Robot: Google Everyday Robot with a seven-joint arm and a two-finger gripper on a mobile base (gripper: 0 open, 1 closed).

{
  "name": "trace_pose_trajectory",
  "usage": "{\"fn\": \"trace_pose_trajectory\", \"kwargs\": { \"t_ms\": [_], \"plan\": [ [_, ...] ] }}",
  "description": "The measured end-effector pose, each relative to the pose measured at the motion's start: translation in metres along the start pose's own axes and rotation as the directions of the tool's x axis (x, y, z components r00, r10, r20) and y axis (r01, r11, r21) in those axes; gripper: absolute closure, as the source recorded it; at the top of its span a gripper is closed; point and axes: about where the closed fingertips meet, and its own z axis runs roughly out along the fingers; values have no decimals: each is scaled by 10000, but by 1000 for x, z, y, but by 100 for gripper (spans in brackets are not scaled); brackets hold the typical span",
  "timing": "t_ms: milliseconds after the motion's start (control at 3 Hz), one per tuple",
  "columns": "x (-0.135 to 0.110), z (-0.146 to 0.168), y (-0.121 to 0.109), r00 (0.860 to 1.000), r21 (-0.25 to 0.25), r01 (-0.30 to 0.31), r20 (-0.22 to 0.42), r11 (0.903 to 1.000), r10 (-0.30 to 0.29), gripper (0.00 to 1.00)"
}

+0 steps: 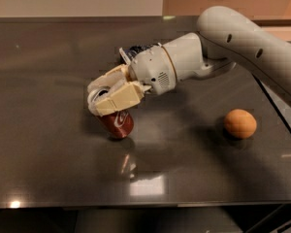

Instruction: Place coke can upright

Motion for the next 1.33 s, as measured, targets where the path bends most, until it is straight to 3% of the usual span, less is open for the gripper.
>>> {"fn": "trace_pose_trajectory", "kwargs": {
  "t_ms": [333, 1000, 1333],
  "plan": [
    [5, -1, -10, 9955, 214, -498, 812, 9985, 479, 100],
    [18, -12, -26, 9730, 640, -857, 2200, 9943, 697, 58],
    [16, -10, -25, 9735, 607, -829, 2184, 9947, 678, 35]
  ]
}}
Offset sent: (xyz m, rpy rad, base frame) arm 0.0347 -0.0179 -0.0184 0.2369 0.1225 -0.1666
